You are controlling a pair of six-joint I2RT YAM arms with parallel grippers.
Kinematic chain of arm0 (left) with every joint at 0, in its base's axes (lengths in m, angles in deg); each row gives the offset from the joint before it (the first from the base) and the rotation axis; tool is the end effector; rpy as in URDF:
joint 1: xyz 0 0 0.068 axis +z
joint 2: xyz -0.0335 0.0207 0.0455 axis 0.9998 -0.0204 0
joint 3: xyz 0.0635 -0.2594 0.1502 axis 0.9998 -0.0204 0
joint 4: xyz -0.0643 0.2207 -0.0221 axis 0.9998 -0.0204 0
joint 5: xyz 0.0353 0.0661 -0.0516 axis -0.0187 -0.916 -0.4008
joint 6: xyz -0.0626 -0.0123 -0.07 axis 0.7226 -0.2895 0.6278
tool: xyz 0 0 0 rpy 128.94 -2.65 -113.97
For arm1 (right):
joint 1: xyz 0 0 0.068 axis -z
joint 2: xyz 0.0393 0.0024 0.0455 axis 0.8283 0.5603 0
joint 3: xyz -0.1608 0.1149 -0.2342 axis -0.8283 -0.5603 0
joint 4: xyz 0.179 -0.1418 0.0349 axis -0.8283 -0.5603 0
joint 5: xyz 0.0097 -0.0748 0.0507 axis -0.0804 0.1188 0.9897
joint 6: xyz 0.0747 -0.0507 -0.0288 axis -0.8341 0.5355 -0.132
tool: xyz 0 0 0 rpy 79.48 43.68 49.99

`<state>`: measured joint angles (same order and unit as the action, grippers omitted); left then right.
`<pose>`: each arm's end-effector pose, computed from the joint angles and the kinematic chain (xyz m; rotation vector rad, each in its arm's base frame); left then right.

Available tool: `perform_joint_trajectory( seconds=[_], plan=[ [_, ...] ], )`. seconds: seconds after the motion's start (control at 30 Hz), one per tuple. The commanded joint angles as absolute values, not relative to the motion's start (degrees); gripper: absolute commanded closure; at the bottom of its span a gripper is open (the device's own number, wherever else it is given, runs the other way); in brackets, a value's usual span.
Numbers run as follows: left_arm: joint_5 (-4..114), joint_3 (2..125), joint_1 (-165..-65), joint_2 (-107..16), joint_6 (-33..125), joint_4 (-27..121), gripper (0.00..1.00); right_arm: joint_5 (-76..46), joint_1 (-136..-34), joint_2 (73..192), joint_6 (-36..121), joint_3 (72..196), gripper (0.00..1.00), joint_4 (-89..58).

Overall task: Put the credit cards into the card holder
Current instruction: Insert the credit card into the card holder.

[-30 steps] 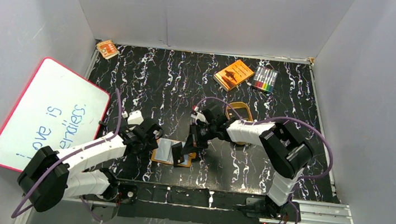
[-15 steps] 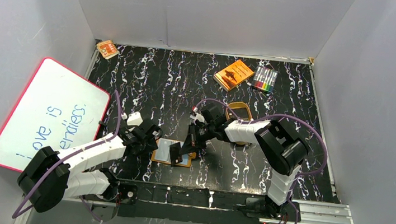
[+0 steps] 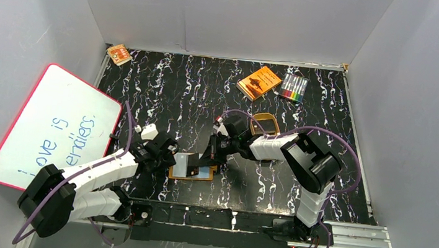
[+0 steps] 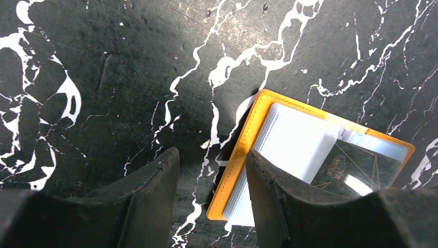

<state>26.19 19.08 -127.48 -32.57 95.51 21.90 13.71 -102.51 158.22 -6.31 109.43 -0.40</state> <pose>0.1542 -0.0848 0.1756 -0.6153 2.4295 -0.2572 0.2257 0.3131 0.1654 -0.1982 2.6927 1.5043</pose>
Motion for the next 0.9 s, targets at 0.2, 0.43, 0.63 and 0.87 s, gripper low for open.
perform_joint_trajectory(
  seconds=[0.2, 0.43, 0.63, 0.87],
  plan=[
    [31.92, 16.02, -127.2, -33.06, 96.54, 22.46, 0.53, 10.02, -102.59, 159.02, -10.84, 107.12, 1.0, 5.79],
    [33.2, 15.31, -127.22, -33.19, 96.65, 23.54, 0.54, 8.86, -103.12, 159.87, -11.05, 108.01, 1.0, 5.47],
    [34.11, 14.72, -127.2, -33.27, 96.96, 24.3, 0.55, 8.63, -104.19, 161.35, -11.37, 109.05, 1.0, 5.5],
    [34.87, 14.03, -127.21, -33.19, 97.48, 25.04, 0.56, 8.78, -104.96, 162.01, -10.98, 110.06, 1.0, 5.17]
  ],
)
